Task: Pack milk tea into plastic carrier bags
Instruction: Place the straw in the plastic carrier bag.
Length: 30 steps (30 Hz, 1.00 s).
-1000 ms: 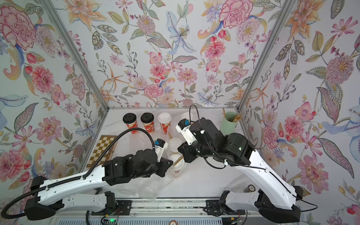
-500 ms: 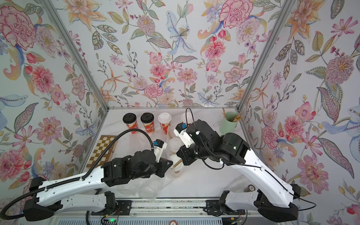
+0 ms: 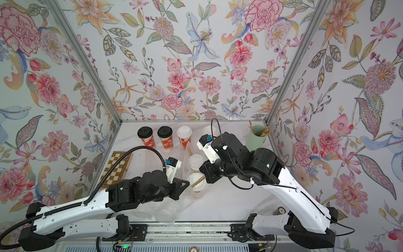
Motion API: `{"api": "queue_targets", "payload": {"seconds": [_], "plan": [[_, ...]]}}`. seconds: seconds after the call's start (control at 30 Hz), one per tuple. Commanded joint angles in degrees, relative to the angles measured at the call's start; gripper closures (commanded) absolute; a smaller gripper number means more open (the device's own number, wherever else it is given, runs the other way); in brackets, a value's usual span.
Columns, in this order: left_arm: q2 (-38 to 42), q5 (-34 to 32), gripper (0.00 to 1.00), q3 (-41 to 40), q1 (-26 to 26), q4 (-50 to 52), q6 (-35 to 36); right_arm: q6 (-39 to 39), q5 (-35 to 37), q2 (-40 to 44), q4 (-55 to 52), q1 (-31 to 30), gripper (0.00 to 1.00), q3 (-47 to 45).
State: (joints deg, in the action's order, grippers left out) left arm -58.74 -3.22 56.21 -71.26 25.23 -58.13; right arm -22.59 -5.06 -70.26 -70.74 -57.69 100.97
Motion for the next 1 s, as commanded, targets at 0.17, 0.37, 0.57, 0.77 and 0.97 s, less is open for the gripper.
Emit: {"api": "queue_targets", "payload": {"seconds": [0.17,0.37,0.57,0.77,0.97], "plan": [[2.8,1.0,0.98,-3.9,-0.8,-3.1,-1.2,-1.9,-1.1,0.8,-1.5,-0.2,0.95,0.9],[2.1,1.9,0.98,-4.4,-0.9,-4.7,-0.8,-2.3,-1.3,-0.1,-2.8,-0.2,0.94,0.5],[2.3,2.1,1.00,-4.9,-1.1,-6.5,-0.8,-2.4,-0.6,-1.2,-3.4,-0.2,0.95,-0.2],[2.6,2.7,1.00,-5.1,-1.1,-8.2,-0.8,-2.3,-0.2,-2.0,-3.4,-0.2,0.94,-1.1],[2.5,2.9,1.00,-5.5,-1.0,-8.7,-0.8,-2.0,-0.1,-2.8,-3.3,-0.2,0.95,-1.9]]}}
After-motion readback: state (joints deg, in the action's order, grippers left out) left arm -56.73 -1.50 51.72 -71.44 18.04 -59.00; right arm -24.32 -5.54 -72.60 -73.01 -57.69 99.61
